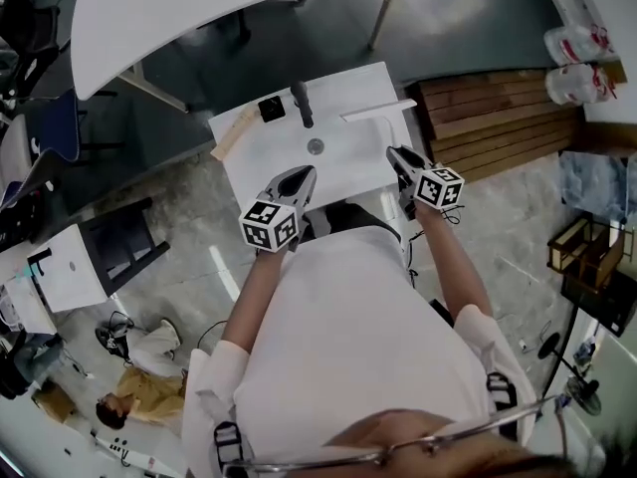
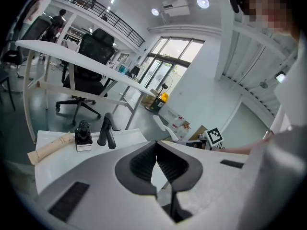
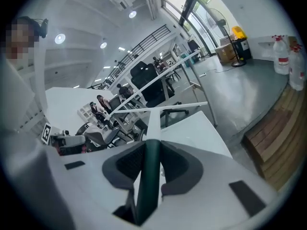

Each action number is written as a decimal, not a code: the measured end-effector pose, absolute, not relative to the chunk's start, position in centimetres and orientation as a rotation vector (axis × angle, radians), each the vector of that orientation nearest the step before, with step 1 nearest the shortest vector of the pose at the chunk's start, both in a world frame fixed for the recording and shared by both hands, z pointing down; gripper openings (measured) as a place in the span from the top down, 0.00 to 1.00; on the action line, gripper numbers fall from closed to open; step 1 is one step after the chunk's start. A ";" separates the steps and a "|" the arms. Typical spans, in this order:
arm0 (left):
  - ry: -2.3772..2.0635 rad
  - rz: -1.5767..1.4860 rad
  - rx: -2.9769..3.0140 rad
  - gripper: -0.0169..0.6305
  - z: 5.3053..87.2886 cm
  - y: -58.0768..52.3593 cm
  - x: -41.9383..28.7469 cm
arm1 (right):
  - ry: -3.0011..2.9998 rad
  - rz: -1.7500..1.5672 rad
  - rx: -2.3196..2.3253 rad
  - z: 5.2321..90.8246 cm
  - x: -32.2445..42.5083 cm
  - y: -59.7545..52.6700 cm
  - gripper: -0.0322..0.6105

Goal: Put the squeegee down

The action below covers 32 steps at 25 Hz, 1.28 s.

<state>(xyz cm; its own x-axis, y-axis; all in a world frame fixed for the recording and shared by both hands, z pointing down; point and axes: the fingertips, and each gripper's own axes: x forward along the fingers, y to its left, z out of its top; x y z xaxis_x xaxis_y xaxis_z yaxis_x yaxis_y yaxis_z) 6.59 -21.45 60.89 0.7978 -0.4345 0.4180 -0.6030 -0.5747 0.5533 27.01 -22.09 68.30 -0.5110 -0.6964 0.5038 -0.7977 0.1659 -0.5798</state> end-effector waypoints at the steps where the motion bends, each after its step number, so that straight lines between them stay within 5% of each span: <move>1: -0.781 0.303 2.266 0.97 60.8 -21.5 6.7 | -2.298 1.261 1.464 68.8 27.2 -22.5 0.79; 32: -1.099 0.281 2.018 0.97 63.8 -20.8 6.8 | -1.966 1.011 1.283 85.7 29.8 -33.2 0.79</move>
